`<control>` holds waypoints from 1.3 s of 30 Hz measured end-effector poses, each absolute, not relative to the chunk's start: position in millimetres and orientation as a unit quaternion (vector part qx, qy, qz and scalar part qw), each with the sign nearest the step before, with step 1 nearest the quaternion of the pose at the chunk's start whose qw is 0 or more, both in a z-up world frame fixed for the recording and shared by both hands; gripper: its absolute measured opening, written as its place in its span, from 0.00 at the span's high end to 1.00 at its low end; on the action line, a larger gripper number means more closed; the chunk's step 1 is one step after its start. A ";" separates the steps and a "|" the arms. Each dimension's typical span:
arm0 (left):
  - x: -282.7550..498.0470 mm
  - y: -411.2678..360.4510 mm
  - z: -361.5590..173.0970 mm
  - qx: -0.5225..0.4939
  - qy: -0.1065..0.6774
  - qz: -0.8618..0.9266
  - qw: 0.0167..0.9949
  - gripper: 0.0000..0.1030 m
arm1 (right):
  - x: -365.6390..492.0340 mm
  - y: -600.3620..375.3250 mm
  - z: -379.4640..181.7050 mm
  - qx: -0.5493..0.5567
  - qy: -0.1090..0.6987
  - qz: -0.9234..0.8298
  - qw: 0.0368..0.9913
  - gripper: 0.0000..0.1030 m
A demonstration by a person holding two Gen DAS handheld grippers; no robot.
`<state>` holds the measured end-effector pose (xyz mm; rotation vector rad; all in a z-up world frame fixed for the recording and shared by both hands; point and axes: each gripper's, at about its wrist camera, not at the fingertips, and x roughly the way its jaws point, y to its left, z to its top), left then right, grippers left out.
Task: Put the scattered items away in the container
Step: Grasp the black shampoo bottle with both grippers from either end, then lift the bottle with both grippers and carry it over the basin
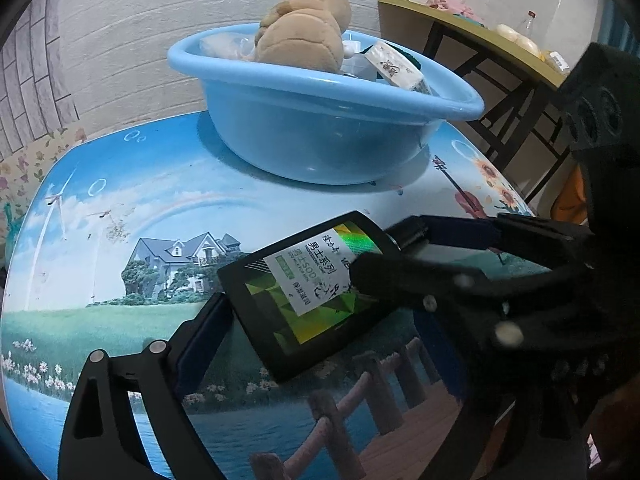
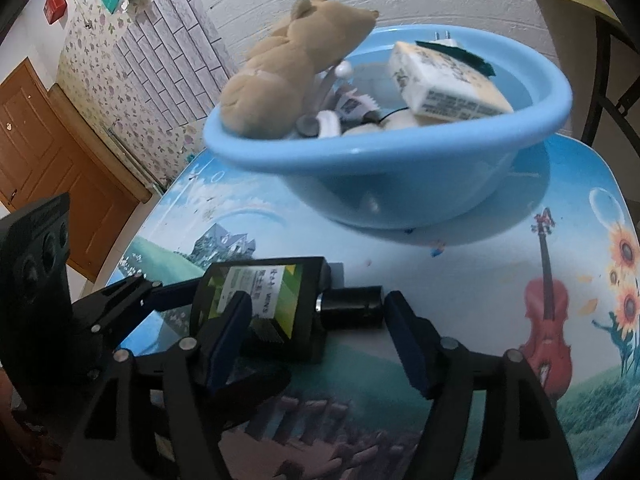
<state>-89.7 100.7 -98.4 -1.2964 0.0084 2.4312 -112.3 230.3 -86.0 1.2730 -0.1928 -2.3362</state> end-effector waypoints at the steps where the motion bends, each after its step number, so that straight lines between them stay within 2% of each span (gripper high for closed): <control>1: -89.5 101.0 -98.6 -0.461 0.005 0.866 0.192 0.08 | -110.8 228.3 -85.7 0.465 -0.067 -0.851 0.235 0.32; 8: -86.2 110.0 -102.3 -0.453 0.035 0.870 0.190 0.02 | -112.5 221.5 -89.3 0.473 -0.057 -0.851 0.222 0.30; 16: -88.9 109.6 -101.0 -0.457 0.020 0.871 0.178 0.02 | -107.7 212.3 -88.7 0.473 -0.043 -0.854 0.213 0.21; 36: -69.3 100.0 -95.9 -0.451 0.013 0.874 0.182 0.02 | -94.3 211.3 -86.4 0.493 -0.054 -0.843 0.210 0.20; 39: -68.8 94.8 -101.4 -0.458 0.007 0.873 0.169 0.01 | -91.2 208.5 -87.4 0.488 -0.041 -0.846 0.210 0.15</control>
